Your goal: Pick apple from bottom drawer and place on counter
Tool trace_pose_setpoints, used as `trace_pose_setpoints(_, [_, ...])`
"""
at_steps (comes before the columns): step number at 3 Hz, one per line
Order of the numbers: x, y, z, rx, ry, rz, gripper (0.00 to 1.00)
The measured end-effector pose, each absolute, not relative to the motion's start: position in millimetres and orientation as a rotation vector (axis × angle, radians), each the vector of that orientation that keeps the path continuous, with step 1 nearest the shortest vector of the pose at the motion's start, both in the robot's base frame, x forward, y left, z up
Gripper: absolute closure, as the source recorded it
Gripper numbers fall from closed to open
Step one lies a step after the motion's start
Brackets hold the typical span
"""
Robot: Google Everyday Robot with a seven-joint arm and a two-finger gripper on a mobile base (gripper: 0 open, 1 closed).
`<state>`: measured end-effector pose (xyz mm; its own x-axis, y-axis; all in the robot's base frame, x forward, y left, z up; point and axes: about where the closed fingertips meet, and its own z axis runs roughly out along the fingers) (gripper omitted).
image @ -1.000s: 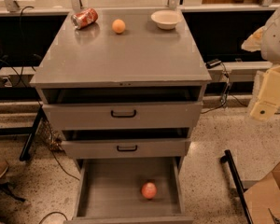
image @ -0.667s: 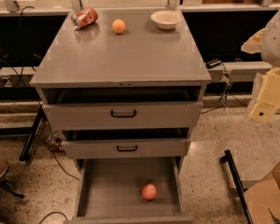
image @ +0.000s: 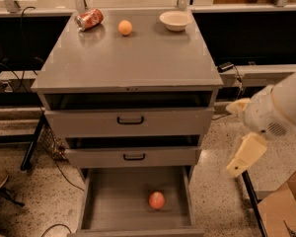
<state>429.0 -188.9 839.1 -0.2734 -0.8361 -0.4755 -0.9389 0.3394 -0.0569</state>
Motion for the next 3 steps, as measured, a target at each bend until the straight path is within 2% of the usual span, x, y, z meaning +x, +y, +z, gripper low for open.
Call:
trace_pose_setpoints(1, [419,-151,744,-1.462,2.211,0.501,0.0])
trace_pose_setpoints(3, [422,-155,712,-1.4,2.238,0.513,0.0])
